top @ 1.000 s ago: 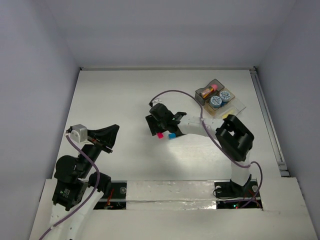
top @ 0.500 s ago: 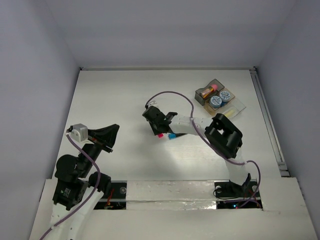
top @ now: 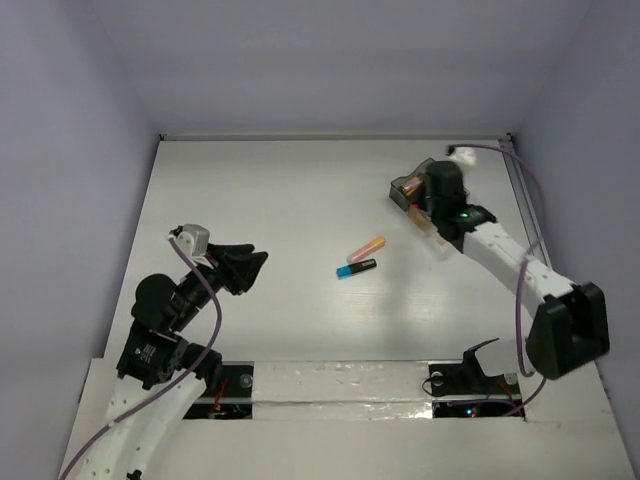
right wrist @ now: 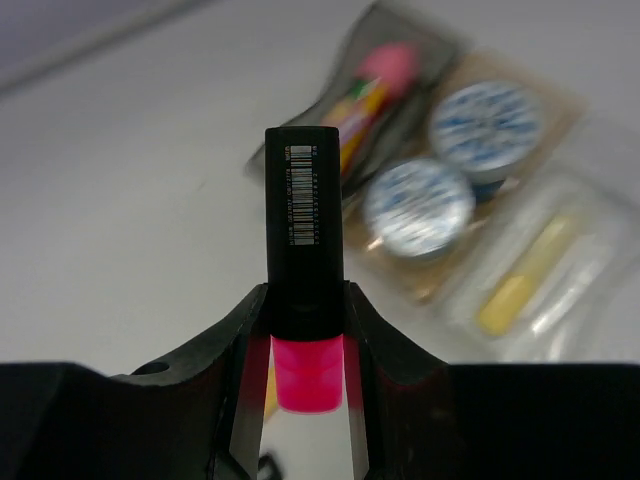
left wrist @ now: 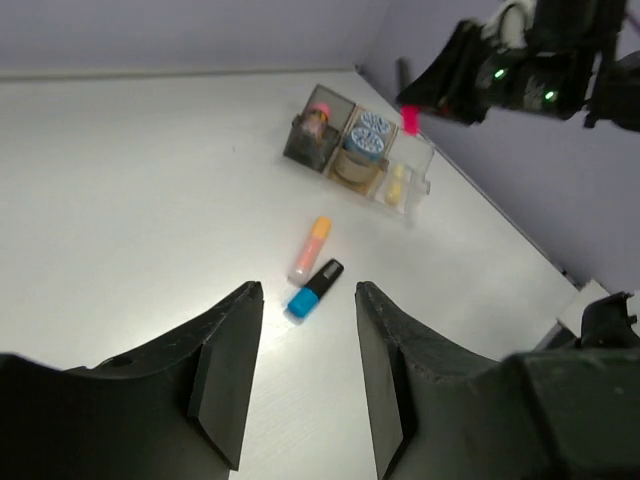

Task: Sort the stationery into containers
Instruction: Place the pen in the storage box.

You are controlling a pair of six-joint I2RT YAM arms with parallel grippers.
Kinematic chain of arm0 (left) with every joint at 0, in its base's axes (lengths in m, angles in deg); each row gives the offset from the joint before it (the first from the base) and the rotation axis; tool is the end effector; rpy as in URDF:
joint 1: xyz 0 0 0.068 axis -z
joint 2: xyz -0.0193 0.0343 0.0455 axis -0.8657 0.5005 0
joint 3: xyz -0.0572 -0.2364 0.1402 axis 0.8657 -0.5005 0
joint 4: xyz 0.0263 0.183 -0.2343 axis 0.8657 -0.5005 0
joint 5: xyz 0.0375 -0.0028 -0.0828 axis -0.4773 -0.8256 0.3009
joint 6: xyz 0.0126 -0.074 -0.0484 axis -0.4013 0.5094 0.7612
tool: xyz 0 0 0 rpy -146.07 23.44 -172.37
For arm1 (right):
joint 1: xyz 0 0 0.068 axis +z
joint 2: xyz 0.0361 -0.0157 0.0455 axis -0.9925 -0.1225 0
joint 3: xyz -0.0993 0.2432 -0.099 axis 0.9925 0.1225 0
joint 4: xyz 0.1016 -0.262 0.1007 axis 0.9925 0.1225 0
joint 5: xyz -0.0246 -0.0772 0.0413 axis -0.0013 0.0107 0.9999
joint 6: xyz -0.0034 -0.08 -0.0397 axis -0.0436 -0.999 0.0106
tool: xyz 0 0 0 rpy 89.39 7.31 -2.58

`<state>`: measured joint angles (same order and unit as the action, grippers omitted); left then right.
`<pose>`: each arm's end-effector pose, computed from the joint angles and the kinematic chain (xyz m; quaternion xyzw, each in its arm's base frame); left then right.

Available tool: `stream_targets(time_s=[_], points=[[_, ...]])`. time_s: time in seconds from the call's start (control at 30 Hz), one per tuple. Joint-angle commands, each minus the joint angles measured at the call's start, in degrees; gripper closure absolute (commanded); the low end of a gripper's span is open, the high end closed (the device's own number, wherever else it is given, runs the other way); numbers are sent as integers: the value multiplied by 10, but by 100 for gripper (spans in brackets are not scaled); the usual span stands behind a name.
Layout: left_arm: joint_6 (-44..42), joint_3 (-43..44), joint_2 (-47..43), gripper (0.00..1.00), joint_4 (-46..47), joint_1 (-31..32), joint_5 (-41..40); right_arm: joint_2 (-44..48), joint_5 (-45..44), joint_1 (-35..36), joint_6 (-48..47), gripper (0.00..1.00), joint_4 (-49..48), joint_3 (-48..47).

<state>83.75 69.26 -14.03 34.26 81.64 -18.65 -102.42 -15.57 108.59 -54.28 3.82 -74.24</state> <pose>0.1392 -0.0823 0.3621 0.1413 0.6304 -0.3548 0.6758 0.3666 0.1384 0.2663 0.1263 0.8484 0.0477 0.5118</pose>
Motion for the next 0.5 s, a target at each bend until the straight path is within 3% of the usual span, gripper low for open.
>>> stream_targets(time_s=[0.0, 0.17, 0.47], points=[[-3, -3, 31, 61, 35, -1, 54, 58, 15, -92, 39, 98, -46, 81], [-2, -5, 29, 60, 36, -1, 54, 68, 78, -224, 44, 97, -62, 111], [-2, -6, 10, 60, 36, -1, 46, 21, 95, -261, 57, 89, -71, 113]])
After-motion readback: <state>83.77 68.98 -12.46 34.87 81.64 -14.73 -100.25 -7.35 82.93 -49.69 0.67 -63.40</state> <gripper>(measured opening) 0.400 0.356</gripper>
